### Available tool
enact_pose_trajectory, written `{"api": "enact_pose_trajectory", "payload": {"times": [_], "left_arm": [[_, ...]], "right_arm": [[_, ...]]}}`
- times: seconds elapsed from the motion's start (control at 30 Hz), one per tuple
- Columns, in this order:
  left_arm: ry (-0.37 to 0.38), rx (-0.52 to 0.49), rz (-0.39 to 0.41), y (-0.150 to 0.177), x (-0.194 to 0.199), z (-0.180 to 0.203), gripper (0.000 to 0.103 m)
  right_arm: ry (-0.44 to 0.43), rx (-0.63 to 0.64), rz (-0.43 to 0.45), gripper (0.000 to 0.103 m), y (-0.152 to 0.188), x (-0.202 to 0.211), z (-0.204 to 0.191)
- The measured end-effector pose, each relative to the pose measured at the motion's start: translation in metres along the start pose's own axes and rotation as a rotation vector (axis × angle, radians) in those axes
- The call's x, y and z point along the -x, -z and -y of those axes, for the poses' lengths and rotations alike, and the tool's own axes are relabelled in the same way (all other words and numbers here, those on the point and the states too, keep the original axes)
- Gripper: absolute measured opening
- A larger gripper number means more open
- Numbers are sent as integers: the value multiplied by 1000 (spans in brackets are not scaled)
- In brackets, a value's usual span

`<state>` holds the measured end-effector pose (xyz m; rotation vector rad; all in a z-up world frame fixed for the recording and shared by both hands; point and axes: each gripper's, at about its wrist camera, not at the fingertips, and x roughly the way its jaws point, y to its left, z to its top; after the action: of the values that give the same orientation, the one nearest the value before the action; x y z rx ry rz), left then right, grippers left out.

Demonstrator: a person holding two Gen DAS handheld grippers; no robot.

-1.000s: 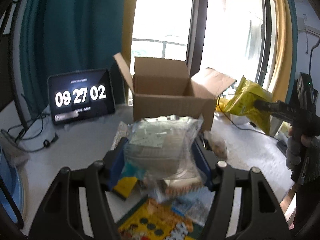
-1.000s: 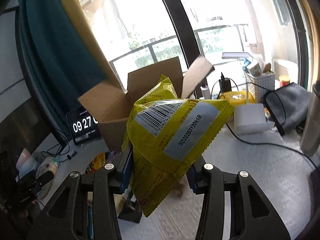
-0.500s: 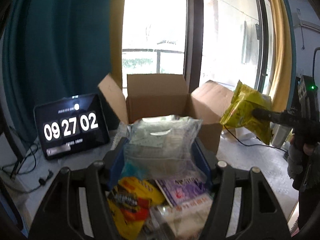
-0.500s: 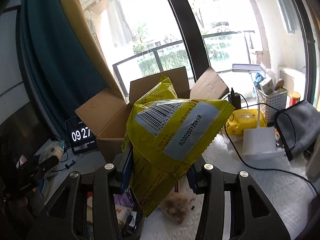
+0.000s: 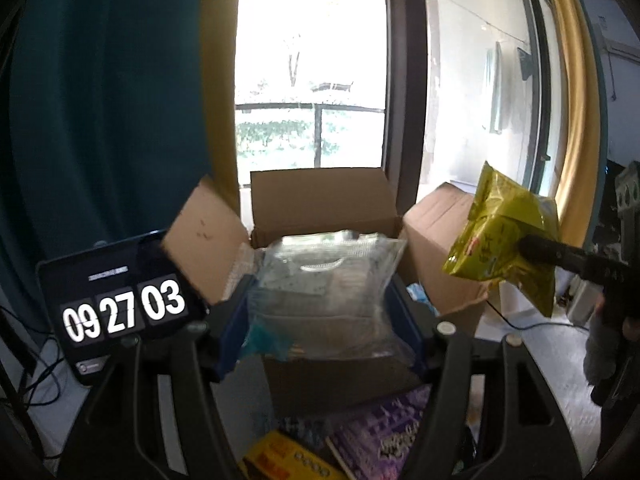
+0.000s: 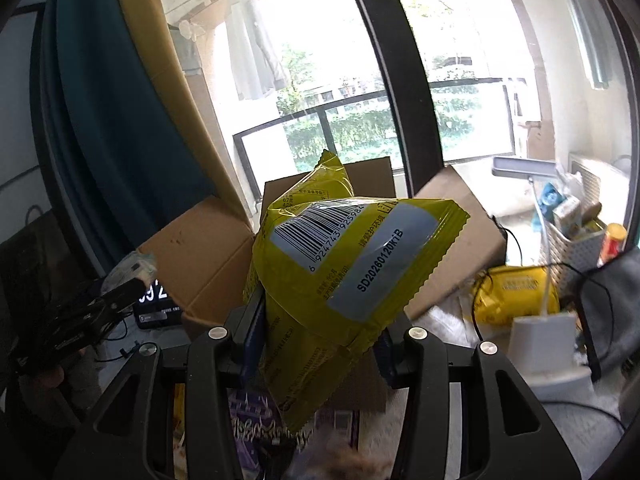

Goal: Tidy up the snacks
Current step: 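Lift both held bags and carry them over the cardboard box, then open both grippers to drop the yellow and clear bags into the box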

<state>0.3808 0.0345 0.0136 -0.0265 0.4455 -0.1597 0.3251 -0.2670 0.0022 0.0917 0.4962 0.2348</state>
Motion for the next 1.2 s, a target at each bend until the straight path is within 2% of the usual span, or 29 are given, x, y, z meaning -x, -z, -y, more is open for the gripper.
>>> {"api": "enact_pose_trajectory", "payload": {"times": [0.1, 0.2, 0.27, 0.37, 0.43, 0.57, 0.77, 0.83, 0.87, 0.9, 1.03, 1.2], "left_arm": [[-3, -14, -10, -7, -23, -1, 67], [30, -12, -66, -10, -53, -1, 70], [35, -13, -87, -12, -69, 0, 83], [36, 5, -71, -15, -75, -1, 91], [39, 16, -54, -19, -75, -5, 93], [16, 35, -30, -19, -65, -13, 94], [-24, 46, 0, -13, -35, -31, 94], [-39, 55, 12, -10, -27, -38, 94], [-42, 63, 14, -9, -22, -42, 94], [-42, 70, 15, -8, -19, -46, 94], [-64, 96, 29, -4, -3, -58, 94], [-62, 110, 48, 0, 15, -64, 94]], "right_arm": [[-7, 5, 4, 49, -7, -13, -2], [-10, 5, 8, 49, -13, -25, -1], [-7, 3, 7, 49, -15, -32, 0], [-1, -5, -2, 49, -18, -43, 4], [2, -8, -11, 49, -19, -51, 6], [-6, -9, -26, 49, -18, -60, 4], [-56, -5, -56, 52, -19, -80, -19], [-60, 15, -50, 60, -20, -87, -32], [-52, 35, -42, 74, -22, -89, -40], [-44, 60, -35, 81, -23, -91, -49], [-54, 107, -14, 82, -25, -83, -72], [-43, 159, -31, 82, -13, -64, -85]]}}
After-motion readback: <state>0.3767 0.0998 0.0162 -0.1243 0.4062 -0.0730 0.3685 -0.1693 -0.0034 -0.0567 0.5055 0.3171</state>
